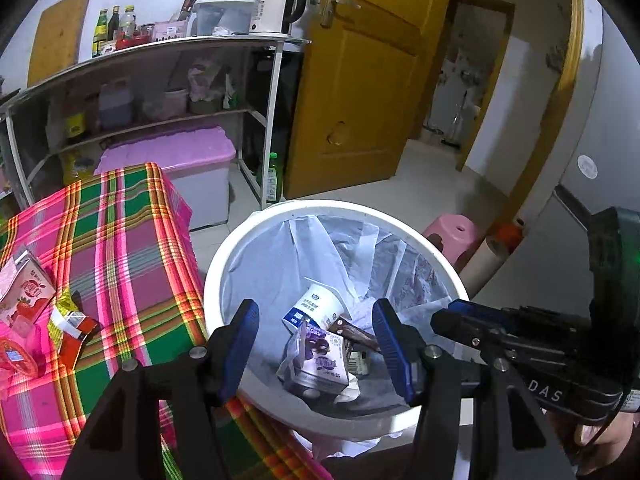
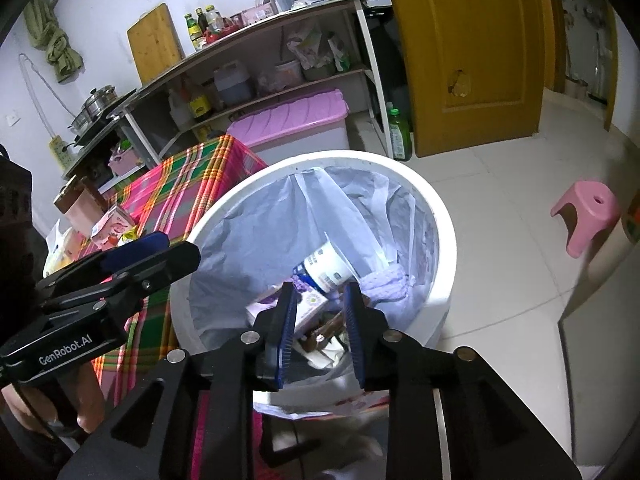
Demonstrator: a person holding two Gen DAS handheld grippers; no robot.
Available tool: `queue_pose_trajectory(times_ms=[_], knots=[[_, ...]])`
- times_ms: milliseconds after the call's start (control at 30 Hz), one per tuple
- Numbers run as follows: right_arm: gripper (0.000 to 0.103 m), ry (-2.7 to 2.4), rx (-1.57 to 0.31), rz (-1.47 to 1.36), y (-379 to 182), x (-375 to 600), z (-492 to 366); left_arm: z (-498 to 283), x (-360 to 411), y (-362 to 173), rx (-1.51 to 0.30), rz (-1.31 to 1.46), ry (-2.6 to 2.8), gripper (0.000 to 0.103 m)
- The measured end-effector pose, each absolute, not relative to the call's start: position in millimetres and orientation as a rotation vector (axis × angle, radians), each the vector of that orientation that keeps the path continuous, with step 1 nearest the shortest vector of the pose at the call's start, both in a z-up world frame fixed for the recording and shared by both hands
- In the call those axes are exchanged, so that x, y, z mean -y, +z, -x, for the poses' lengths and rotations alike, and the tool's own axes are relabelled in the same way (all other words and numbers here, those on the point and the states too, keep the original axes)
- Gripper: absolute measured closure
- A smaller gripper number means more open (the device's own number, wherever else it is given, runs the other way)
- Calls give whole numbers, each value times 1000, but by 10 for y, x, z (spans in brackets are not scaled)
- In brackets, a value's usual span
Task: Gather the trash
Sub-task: 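Open both grippers to drop the juice box and wrapper into the bin, then move both grippers back toward the clear cup and yellow wrapper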
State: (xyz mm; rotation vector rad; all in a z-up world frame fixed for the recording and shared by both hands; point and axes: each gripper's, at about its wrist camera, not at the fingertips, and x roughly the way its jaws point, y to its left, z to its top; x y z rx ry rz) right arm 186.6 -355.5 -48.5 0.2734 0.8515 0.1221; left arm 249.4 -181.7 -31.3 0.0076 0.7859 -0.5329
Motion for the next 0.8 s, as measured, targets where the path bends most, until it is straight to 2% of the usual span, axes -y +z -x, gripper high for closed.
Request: queue_pose_trajectory(times_ms=[800], knots=[[78,244,-772,-192,-99,2960,-1419,-1772,1191,76,-697,39,-439,44]])
